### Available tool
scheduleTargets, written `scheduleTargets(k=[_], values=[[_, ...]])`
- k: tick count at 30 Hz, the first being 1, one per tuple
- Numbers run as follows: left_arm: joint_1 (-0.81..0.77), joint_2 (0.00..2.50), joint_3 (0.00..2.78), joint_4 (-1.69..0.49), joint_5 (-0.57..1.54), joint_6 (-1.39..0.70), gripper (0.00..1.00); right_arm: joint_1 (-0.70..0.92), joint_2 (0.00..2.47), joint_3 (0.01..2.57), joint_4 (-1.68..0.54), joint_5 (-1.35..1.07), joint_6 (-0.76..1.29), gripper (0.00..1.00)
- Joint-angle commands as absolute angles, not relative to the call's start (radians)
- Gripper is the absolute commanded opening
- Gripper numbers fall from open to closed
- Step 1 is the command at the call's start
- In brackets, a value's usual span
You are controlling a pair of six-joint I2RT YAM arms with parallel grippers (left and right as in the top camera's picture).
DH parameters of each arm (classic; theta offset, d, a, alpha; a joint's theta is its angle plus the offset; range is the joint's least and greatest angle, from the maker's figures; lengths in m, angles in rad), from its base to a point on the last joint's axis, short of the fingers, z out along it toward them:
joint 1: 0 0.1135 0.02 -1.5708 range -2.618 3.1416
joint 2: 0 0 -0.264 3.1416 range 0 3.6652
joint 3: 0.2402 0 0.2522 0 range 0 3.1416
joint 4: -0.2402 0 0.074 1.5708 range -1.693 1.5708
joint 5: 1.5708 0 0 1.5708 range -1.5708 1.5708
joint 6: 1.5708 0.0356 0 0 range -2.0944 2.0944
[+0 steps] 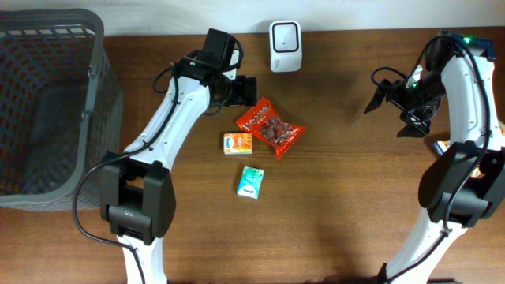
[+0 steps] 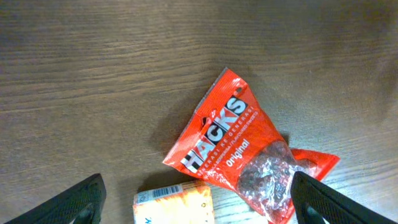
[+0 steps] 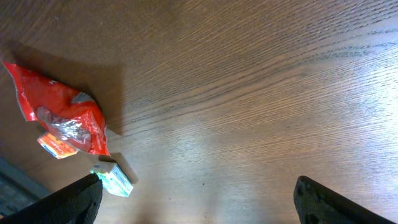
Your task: Scan the item barcode
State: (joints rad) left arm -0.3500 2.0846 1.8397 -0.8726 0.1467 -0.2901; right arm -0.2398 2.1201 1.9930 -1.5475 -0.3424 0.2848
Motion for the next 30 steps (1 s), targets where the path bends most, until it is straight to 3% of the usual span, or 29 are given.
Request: scheduleTargets(k=[1, 11, 25, 30], values=[[-0.359, 2.063, 1.826, -0.878, 0.161, -0.299, 0.92, -0.242, 2.107, 2.003, -1.548, -0.344, 0.285, 0.98], [-0.376, 2.066, 1.793, -0.867, 0.161, -0.299, 0.88, -0.243, 2.107, 2.003, -1.548, -0.344, 0.284, 0.98], [-0.384, 2.194, 1.712, -0.666, 0.193, -0.302, 0.88, -0.243, 2.107, 2.003, -1.548, -0.344, 0.285, 0.98], [-0.384, 2.209, 1.712, -0.674, 0.074, -0.299, 0.88, -0.243, 2.106, 2.003, -1.548, -0.344, 0.285, 0.98]])
